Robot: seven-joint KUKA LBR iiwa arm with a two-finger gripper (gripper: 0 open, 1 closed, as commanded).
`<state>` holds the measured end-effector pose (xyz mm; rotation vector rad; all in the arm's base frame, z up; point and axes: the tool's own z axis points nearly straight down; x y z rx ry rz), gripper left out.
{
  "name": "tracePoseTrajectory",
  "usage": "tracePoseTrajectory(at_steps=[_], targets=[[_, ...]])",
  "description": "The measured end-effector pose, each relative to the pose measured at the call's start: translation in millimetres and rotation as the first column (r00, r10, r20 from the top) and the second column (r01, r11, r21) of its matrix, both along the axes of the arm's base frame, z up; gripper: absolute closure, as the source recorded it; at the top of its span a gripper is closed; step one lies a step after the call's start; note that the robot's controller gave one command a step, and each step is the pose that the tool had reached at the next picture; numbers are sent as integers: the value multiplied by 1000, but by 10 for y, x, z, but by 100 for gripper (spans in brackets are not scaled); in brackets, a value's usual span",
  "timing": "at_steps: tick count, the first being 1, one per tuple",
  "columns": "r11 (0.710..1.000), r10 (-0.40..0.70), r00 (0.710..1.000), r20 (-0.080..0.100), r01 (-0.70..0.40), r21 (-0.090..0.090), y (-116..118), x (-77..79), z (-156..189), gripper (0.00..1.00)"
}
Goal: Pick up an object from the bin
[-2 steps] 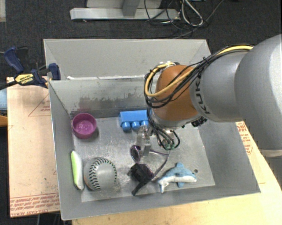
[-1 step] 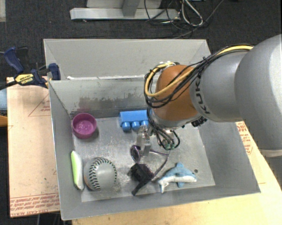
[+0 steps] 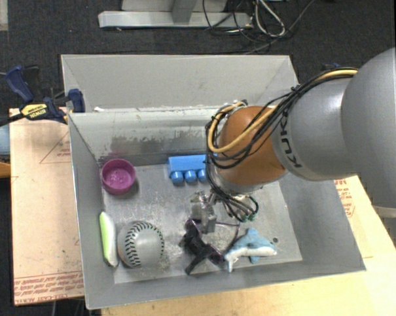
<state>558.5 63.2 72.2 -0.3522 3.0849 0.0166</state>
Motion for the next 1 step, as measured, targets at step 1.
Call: tracePoseTrajectory(at_steps=[1], targets=[[1000, 13, 1000, -1, -13, 0, 0, -52, 0, 100]])
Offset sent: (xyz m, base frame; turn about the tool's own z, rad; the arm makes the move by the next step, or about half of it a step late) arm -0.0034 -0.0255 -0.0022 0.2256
